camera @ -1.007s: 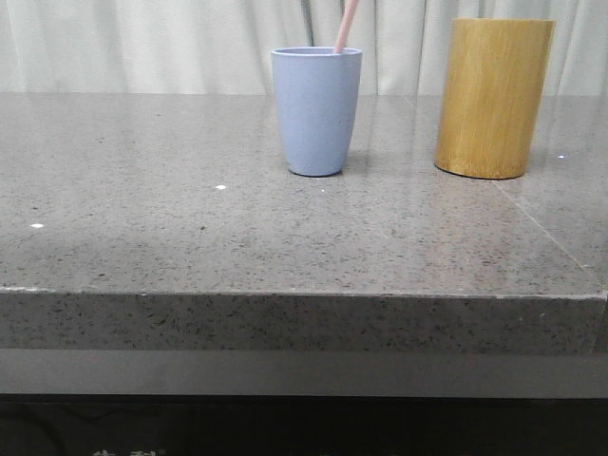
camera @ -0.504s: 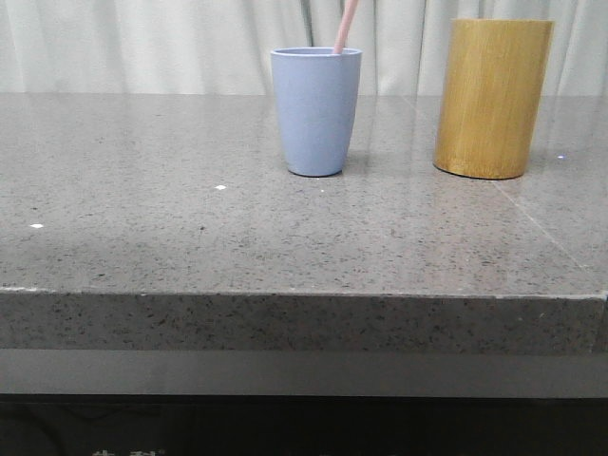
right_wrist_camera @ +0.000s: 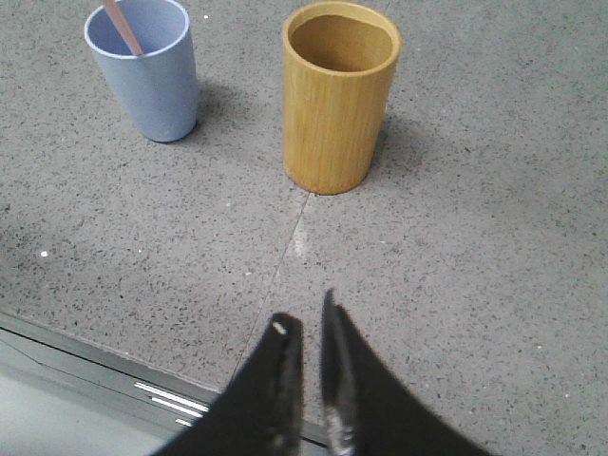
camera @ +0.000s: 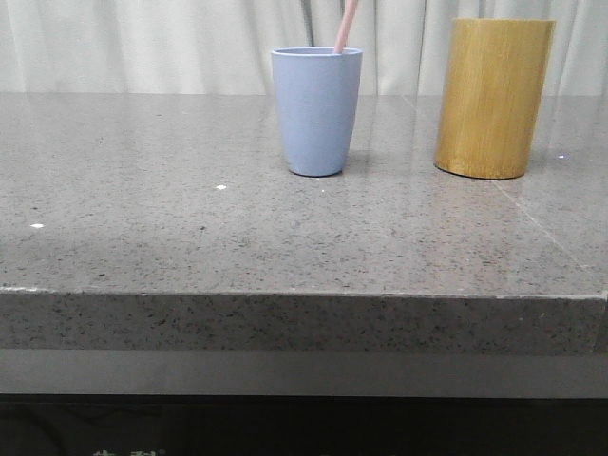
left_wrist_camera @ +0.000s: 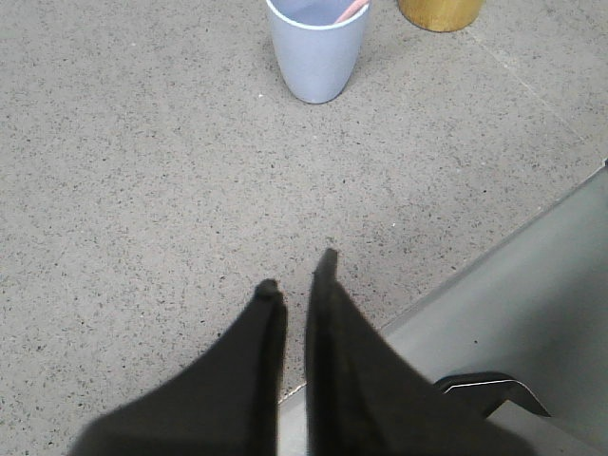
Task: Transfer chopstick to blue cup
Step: 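Release the pink stick and raise the right gripper away from the cup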
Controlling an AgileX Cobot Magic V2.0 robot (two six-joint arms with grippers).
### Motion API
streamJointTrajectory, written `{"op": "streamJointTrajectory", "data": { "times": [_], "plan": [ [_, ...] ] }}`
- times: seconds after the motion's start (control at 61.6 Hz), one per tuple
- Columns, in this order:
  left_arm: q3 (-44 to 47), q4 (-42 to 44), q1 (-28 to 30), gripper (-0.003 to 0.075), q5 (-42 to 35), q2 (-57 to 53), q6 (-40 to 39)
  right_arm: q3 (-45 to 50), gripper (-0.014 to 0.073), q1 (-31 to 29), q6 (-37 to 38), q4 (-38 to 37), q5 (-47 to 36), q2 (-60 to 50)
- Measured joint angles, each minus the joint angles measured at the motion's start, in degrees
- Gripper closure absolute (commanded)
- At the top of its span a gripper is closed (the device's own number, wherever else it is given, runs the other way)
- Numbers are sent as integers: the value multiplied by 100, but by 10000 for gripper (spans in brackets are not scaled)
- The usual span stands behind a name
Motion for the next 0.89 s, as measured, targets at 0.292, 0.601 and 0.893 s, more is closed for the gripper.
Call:
{"op": "streamJointTrajectory", "data": {
  "times": [0.292,0.601,0.893],
  "plan": [
    [0,0,0,739,0,0,0,0,713,0,9,10,-127,0],
    [0,0,0,739,-13,0,0,0,713,0,9,10,-127,0],
    [1030,-16,566,739,-1139,-760,0,0,713,0,9,20,-127,0]
  ]
}}
